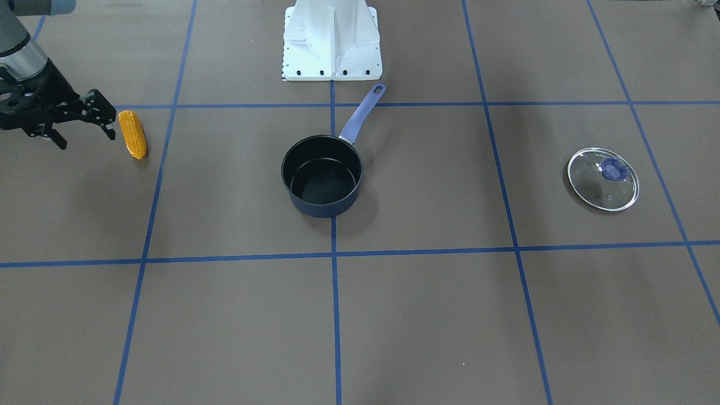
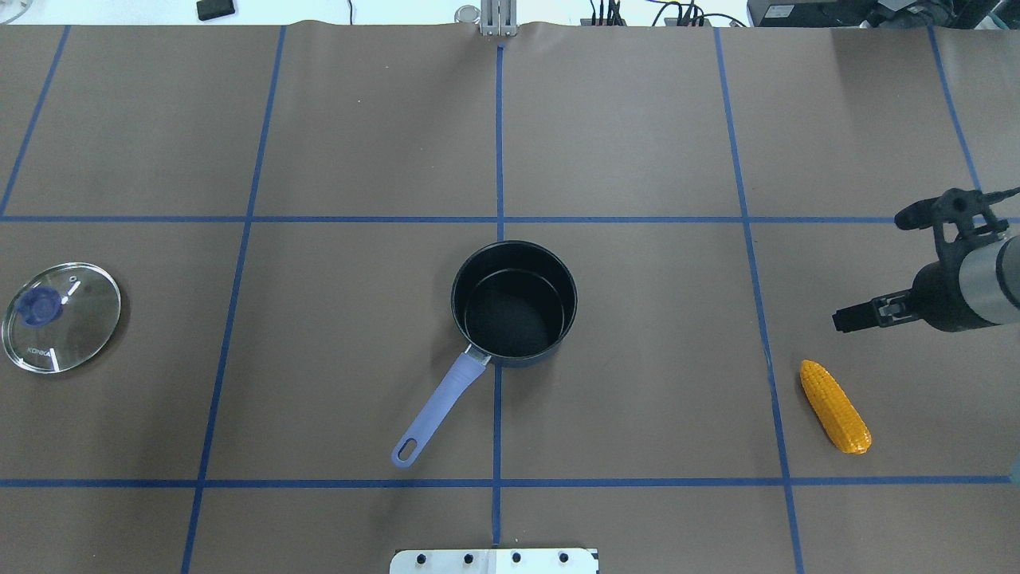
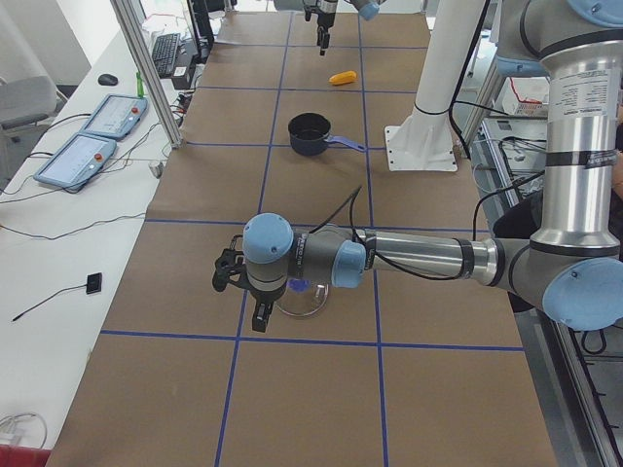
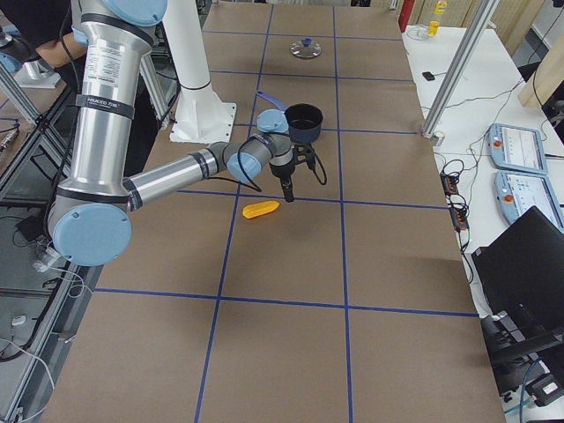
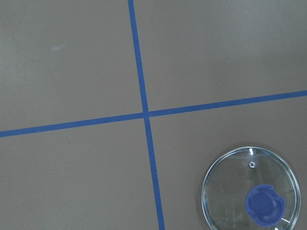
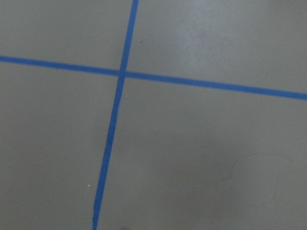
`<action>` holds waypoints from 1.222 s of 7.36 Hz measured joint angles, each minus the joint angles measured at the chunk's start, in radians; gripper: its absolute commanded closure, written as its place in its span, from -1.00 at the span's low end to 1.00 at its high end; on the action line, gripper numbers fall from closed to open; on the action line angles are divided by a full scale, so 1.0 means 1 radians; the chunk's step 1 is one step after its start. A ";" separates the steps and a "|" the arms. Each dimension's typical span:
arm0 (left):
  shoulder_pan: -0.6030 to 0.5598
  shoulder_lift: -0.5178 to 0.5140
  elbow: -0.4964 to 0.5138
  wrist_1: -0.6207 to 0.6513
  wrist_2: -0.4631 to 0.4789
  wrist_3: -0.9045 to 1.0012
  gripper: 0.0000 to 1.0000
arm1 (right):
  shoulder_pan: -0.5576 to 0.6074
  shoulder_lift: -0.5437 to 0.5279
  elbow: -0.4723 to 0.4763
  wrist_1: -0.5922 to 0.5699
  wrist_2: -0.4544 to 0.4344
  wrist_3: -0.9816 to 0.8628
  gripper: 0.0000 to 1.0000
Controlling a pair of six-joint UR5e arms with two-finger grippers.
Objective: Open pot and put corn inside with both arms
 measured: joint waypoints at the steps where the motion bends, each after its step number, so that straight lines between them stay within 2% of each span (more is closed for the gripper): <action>1: 0.000 0.000 0.000 -0.001 0.000 0.000 -0.97 | -0.062 -0.008 0.002 0.001 -0.047 0.010 -1.00; 3: 0.001 0.000 0.000 -0.002 0.000 0.001 -0.97 | -0.175 -0.041 -0.004 0.052 -0.143 0.068 -0.94; 5: 0.001 0.002 0.000 -0.009 0.000 0.001 -0.97 | -0.264 -0.095 -0.047 0.167 -0.218 0.114 -0.82; 6: 0.001 0.003 0.000 -0.012 -0.001 0.001 -0.97 | -0.297 -0.106 -0.080 0.211 -0.249 0.123 -0.54; 8: 0.001 0.003 -0.001 -0.015 -0.001 0.001 -0.97 | -0.331 -0.115 -0.142 0.296 -0.275 0.131 0.56; 9: 0.001 0.005 -0.001 -0.020 0.000 0.001 -0.97 | -0.339 -0.116 -0.152 0.313 -0.276 0.134 1.00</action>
